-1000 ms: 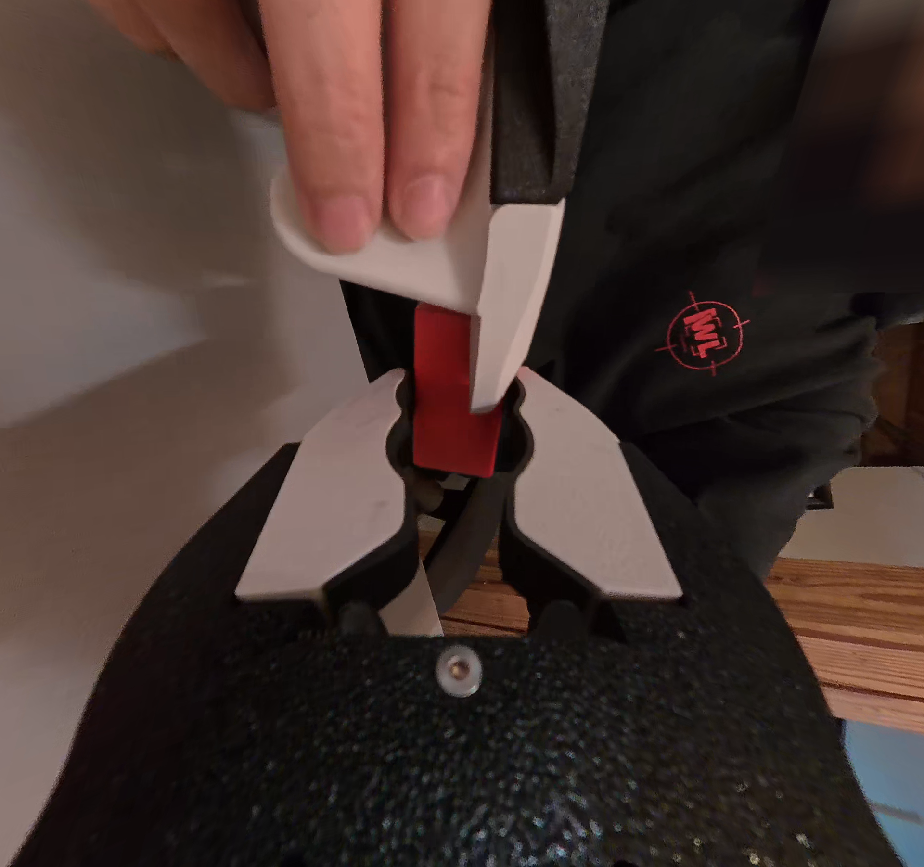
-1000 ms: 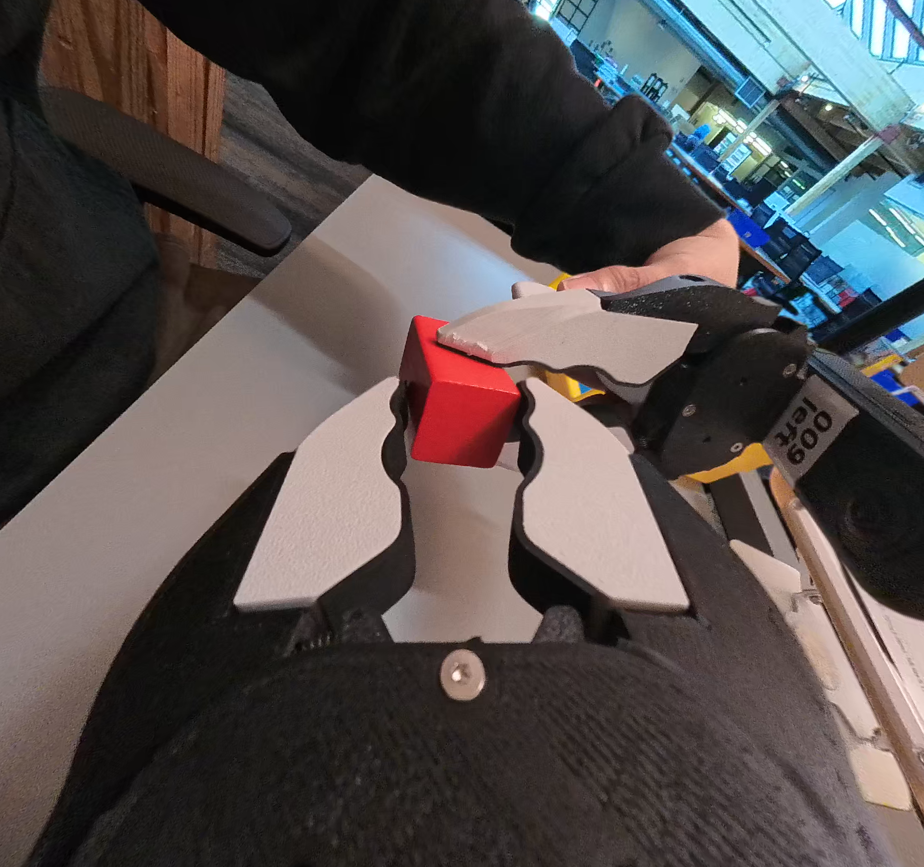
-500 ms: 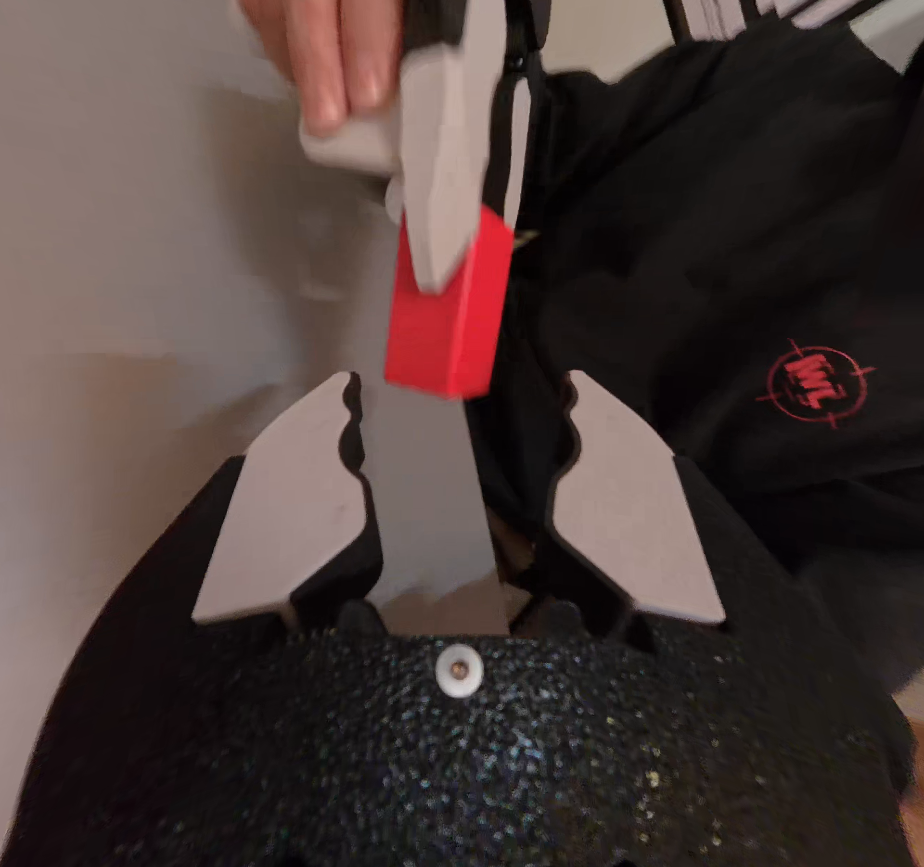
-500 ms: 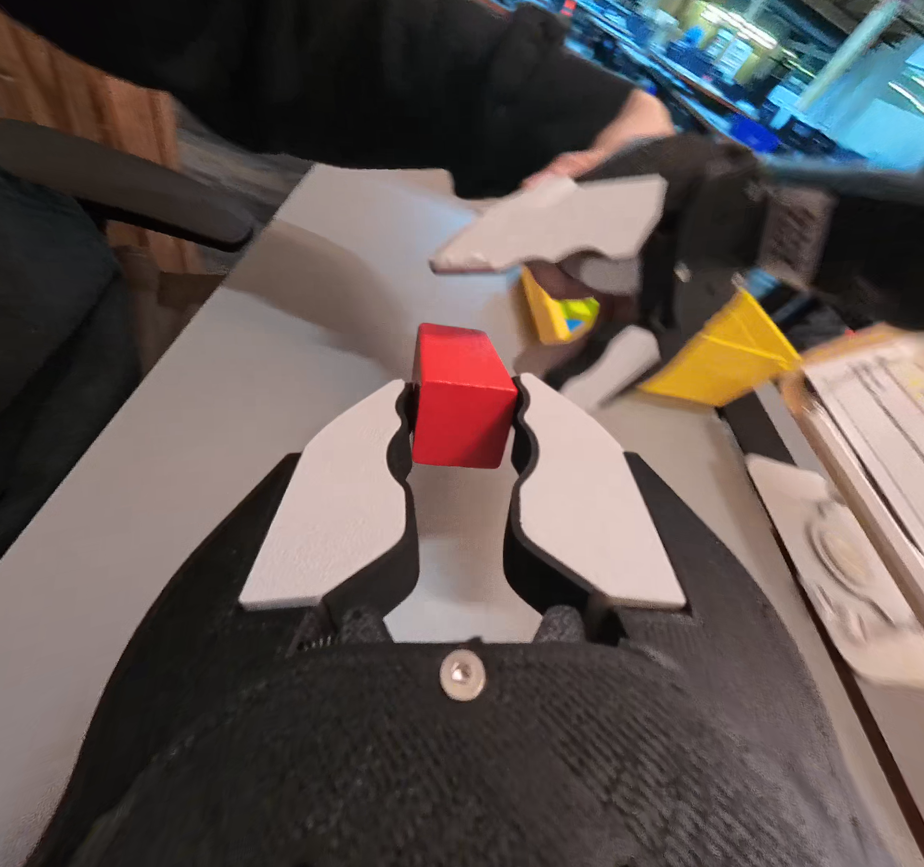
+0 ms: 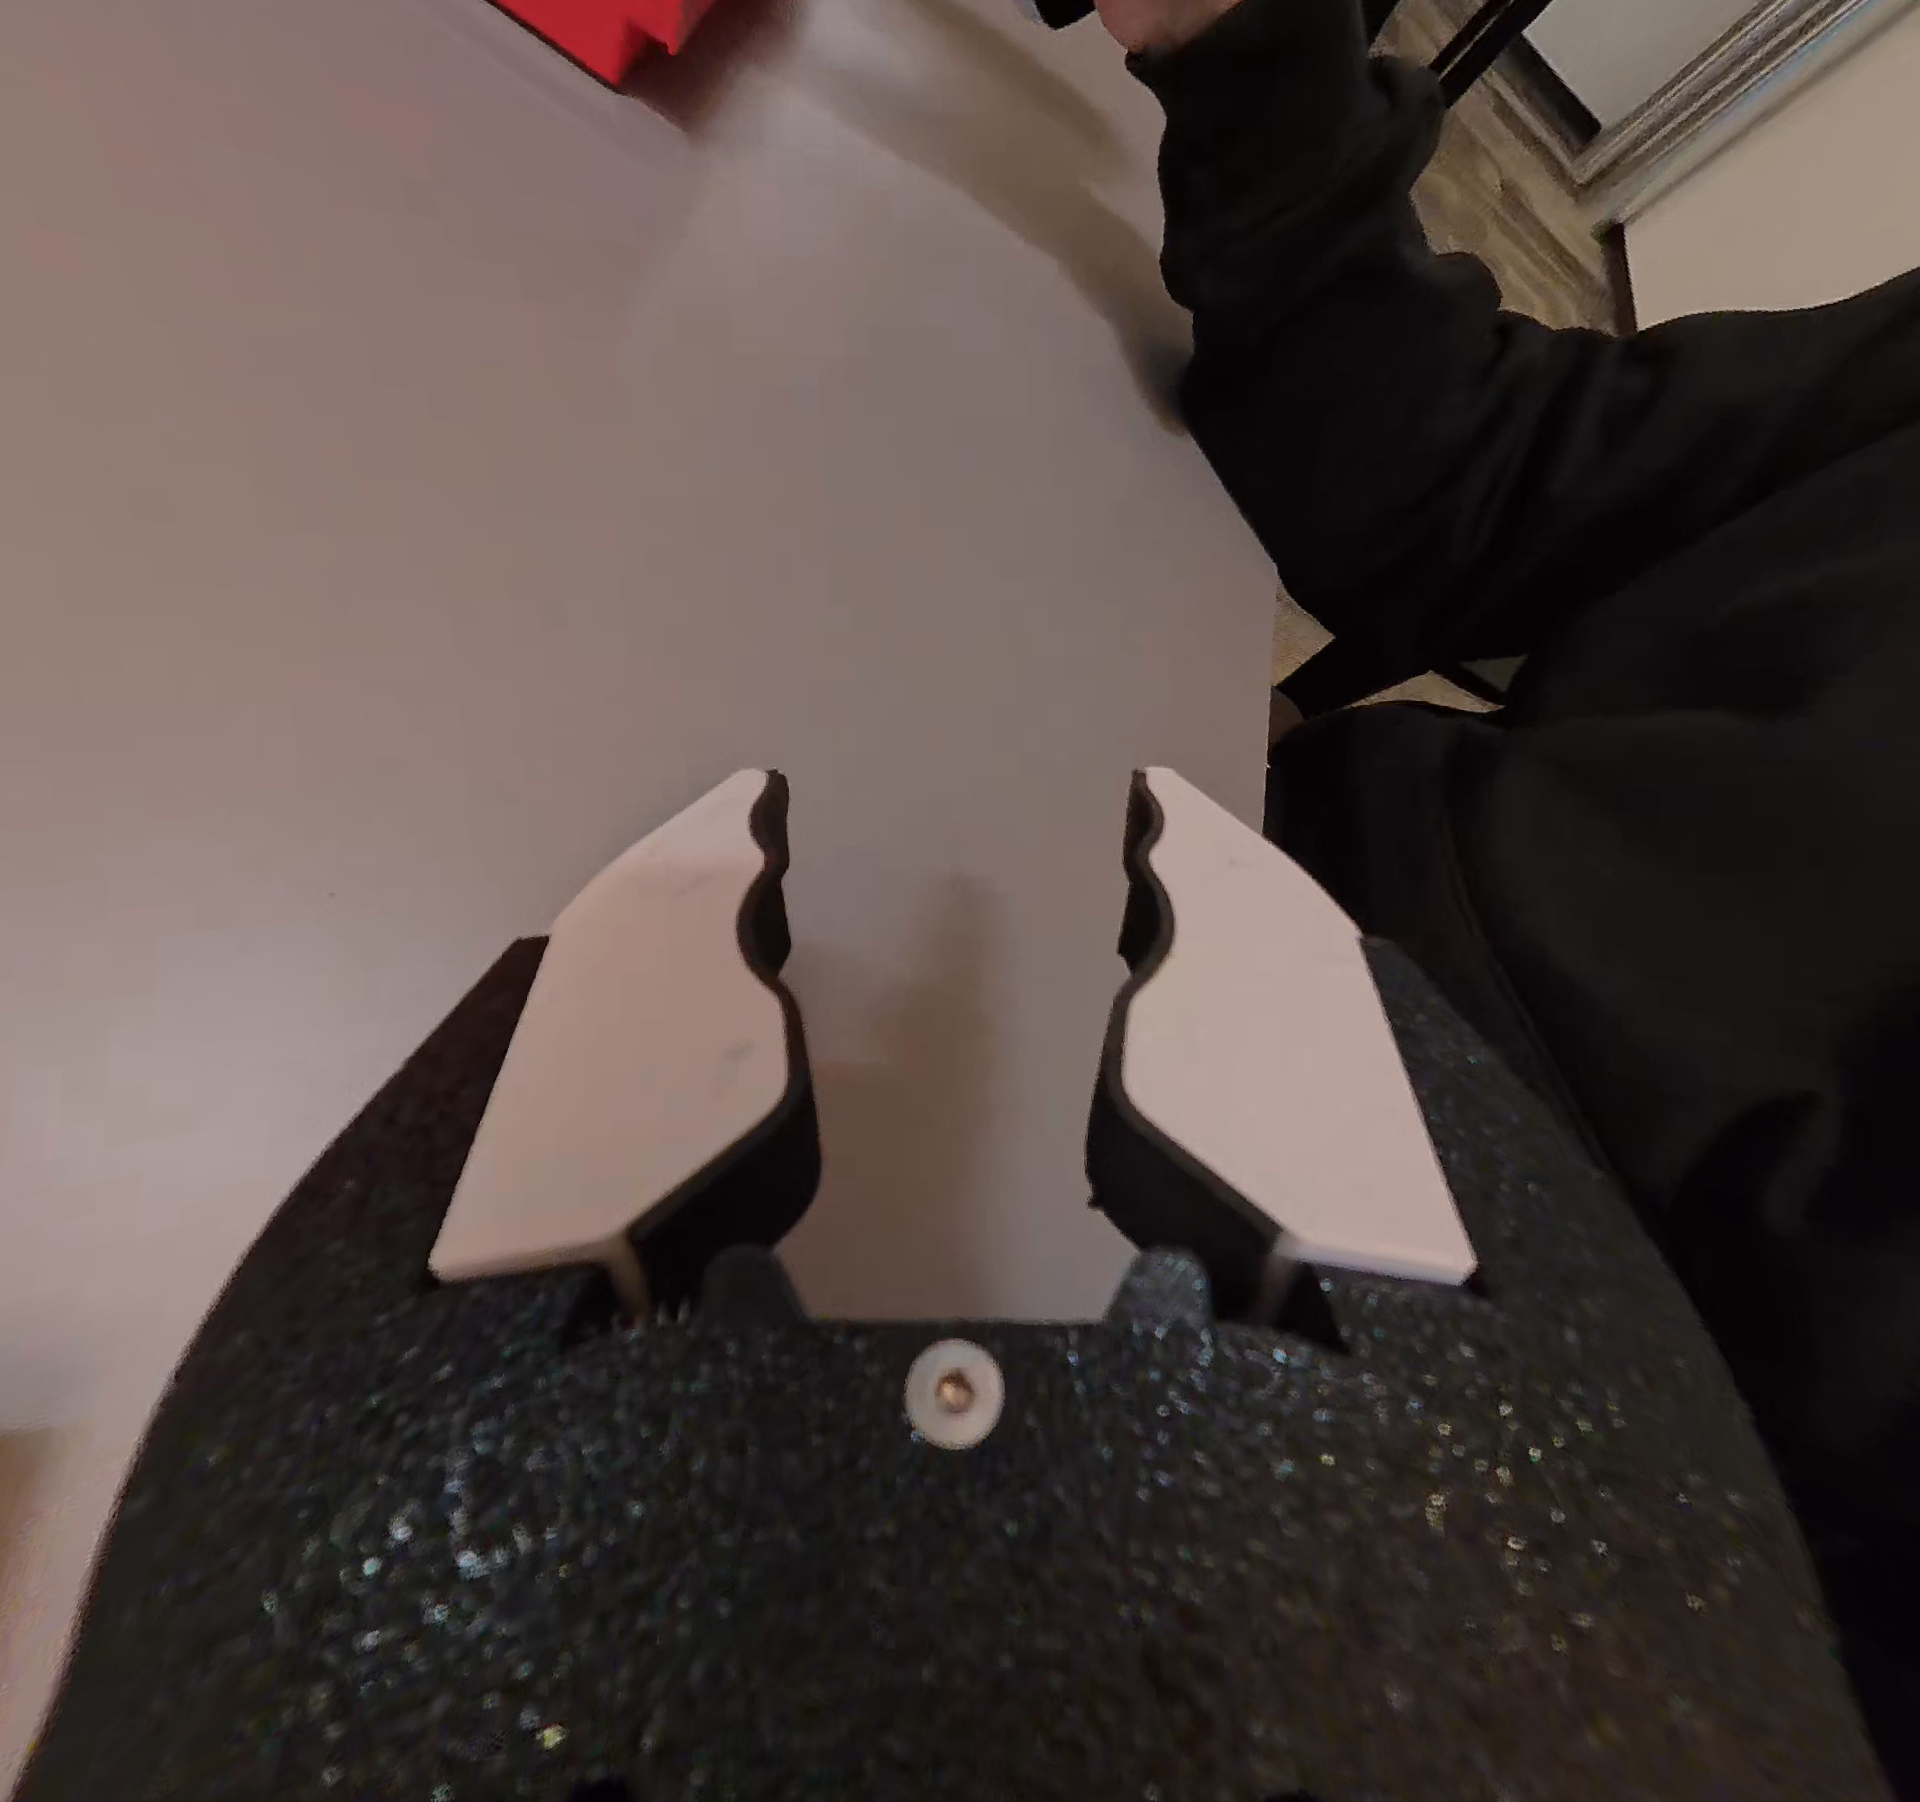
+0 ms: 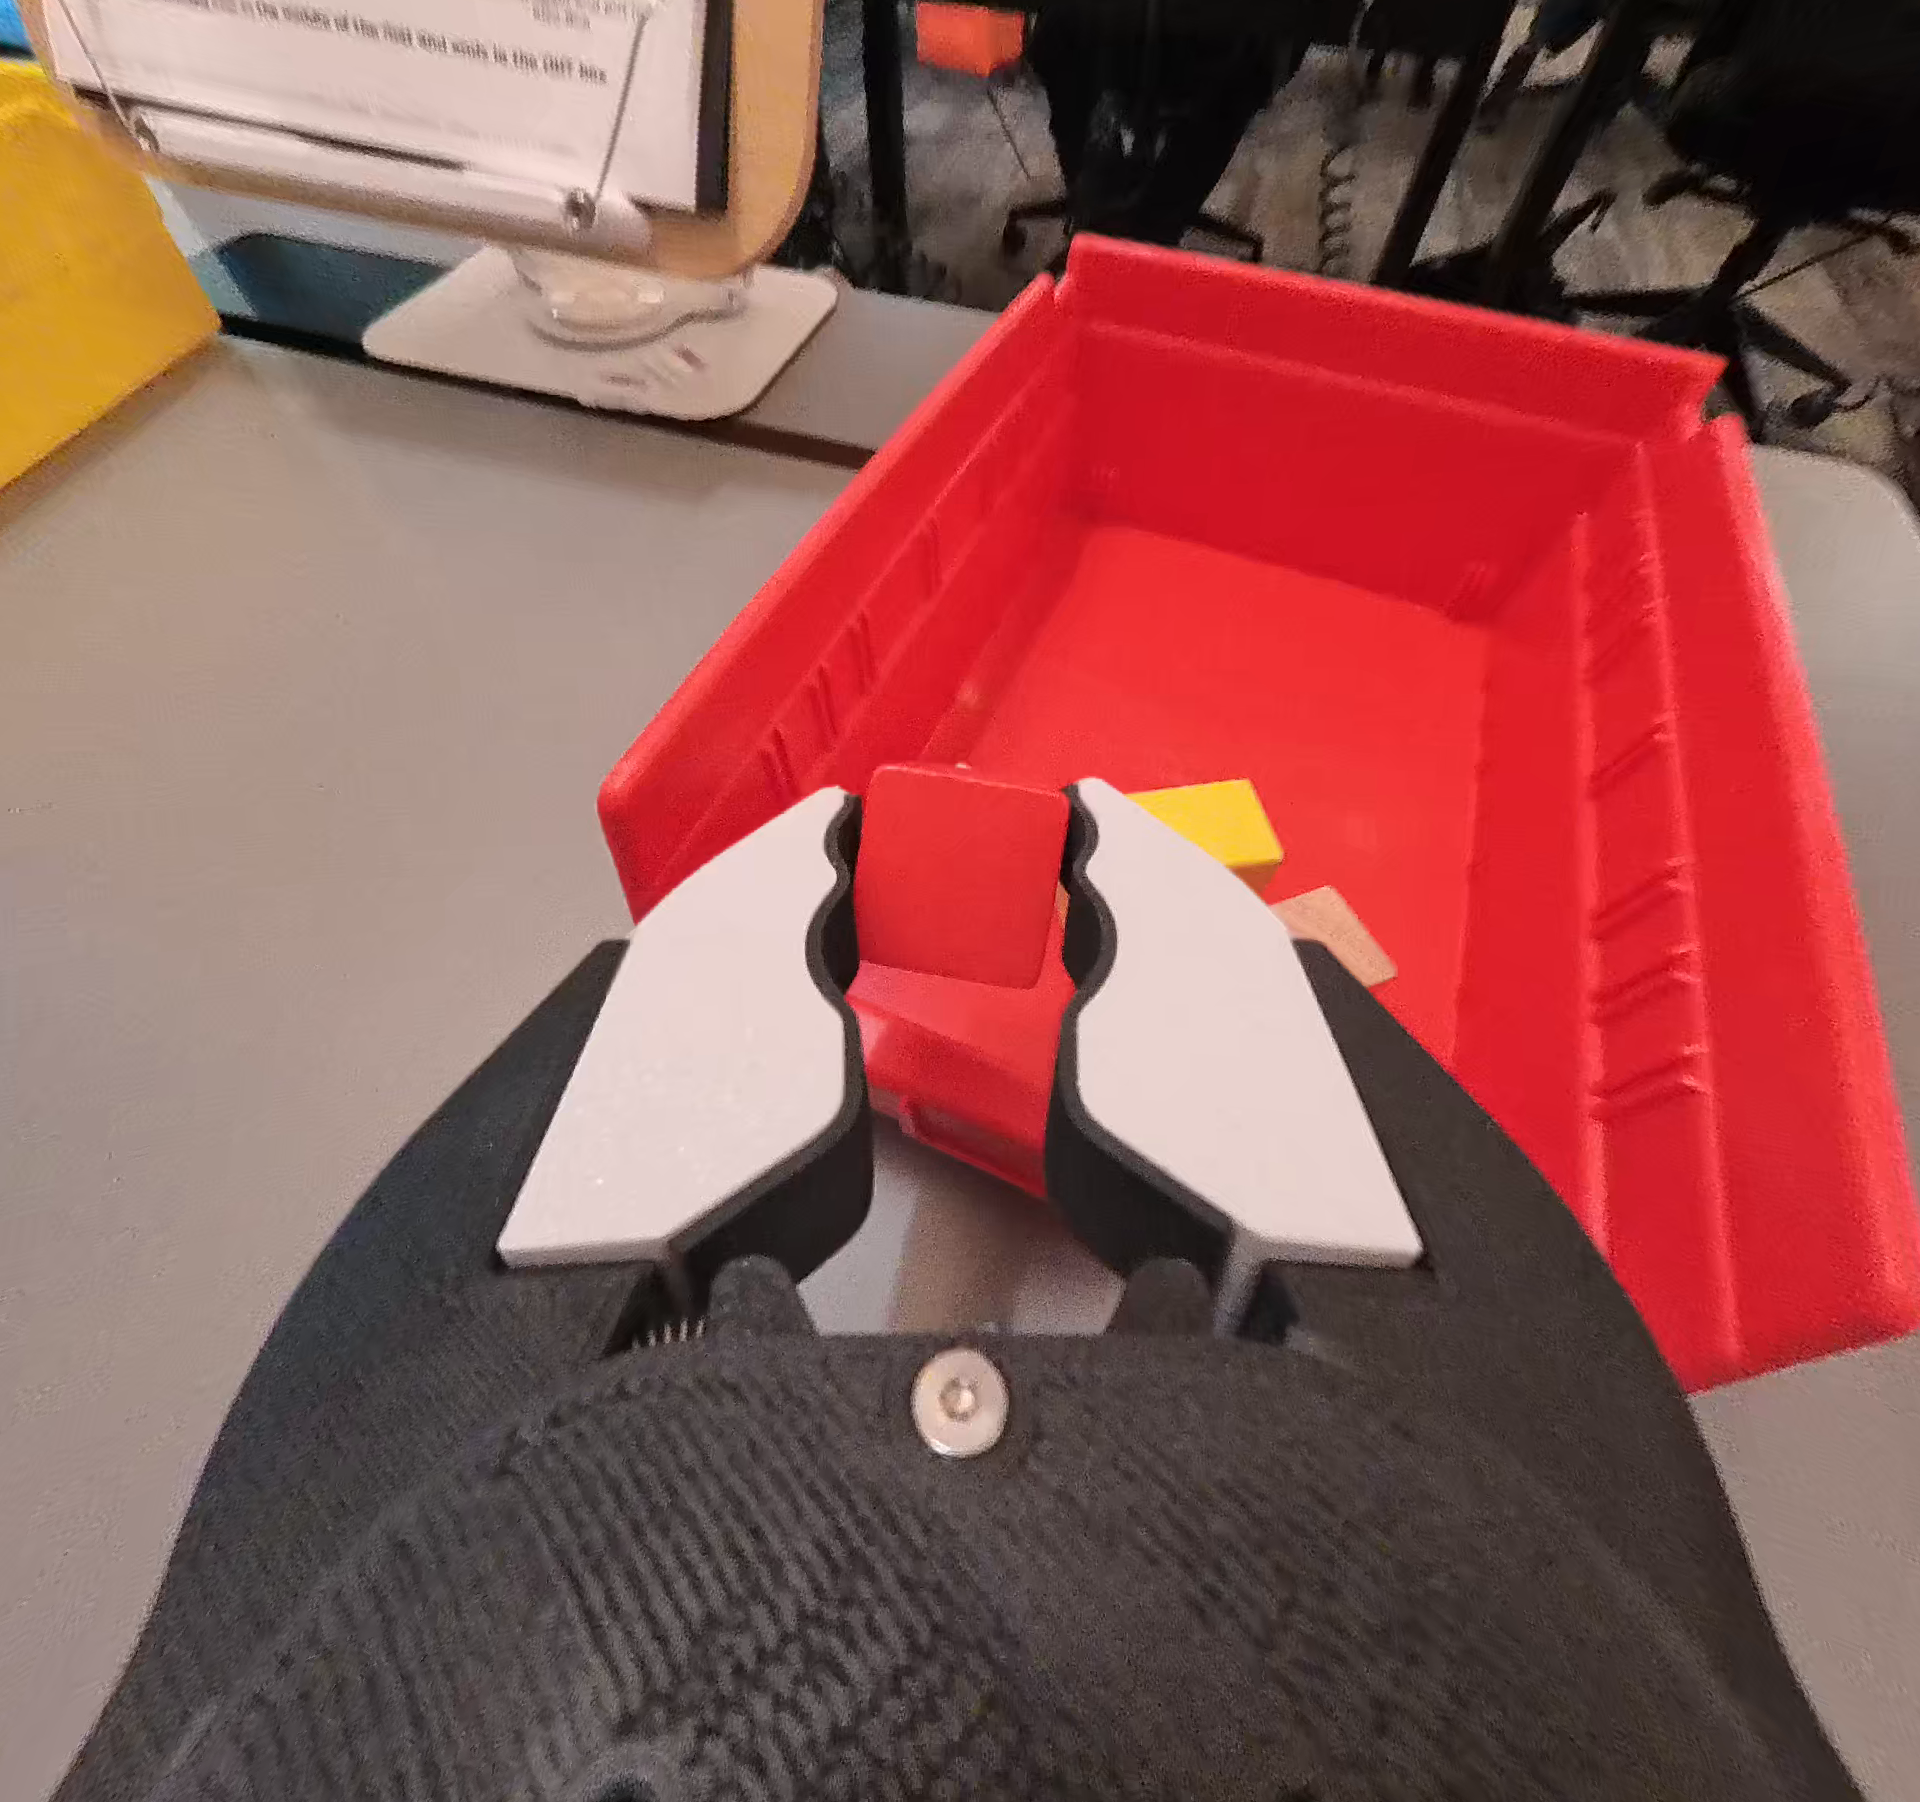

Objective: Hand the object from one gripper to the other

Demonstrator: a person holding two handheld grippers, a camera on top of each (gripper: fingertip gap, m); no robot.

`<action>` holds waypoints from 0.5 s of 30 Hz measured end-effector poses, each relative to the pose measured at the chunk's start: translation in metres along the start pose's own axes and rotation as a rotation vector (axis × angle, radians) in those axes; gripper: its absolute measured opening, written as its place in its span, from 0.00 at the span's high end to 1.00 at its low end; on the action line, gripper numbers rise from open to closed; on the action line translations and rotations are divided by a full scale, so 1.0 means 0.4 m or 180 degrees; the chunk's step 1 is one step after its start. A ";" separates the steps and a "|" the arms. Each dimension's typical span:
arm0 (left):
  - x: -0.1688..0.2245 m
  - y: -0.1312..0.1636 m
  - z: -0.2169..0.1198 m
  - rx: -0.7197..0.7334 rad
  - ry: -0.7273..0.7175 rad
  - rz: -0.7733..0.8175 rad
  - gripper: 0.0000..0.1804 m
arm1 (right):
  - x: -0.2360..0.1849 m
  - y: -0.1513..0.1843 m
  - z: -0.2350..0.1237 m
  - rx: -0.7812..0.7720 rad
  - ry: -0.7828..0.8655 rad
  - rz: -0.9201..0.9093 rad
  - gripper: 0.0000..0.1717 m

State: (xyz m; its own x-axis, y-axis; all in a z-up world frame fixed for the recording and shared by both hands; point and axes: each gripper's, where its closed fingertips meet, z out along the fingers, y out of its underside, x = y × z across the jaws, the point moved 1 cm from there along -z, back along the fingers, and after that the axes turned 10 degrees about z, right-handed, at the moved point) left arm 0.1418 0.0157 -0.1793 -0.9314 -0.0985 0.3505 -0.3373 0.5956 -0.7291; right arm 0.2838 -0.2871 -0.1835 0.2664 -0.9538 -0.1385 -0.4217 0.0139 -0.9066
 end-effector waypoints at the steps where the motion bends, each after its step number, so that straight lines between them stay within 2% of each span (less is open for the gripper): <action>1: 0.005 0.000 0.004 0.0024 -0.0013 0.0006 0.66 | -0.007 0.010 0.007 -0.0073 -0.0084 0.0027 0.79; 3: 0.011 -0.003 0.009 0.0095 -0.0038 0.0011 0.67 | -0.026 0.016 0.019 -0.0091 -0.0244 0.0111 0.79; 7: 0.016 -0.019 0.010 0.0332 -0.0117 -0.0038 0.69 | -0.029 0.035 0.043 -0.0162 -0.0160 0.0051 0.78; 9: 0.005 -0.020 0.002 0.0438 -0.0281 -0.0083 0.68 | -0.027 0.024 0.044 -0.0022 -0.0098 0.0072 0.79; 11: -0.007 -0.017 -0.015 0.0556 -0.0483 -0.0098 0.68 | -0.032 -0.009 0.028 0.0220 -0.0079 0.0107 0.64; 15: -0.047 -0.008 -0.099 0.0805 -0.1071 -0.0080 0.68 | -0.043 -0.061 -0.016 0.0485 -0.0071 0.0004 0.62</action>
State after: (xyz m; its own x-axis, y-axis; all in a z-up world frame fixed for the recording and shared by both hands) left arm 0.1659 0.0474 -0.1602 -0.9011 -0.3902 0.1890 -0.3444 0.3794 -0.8587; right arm 0.2839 -0.2730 -0.1565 0.2859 -0.9469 -0.1469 -0.2860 0.0620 -0.9562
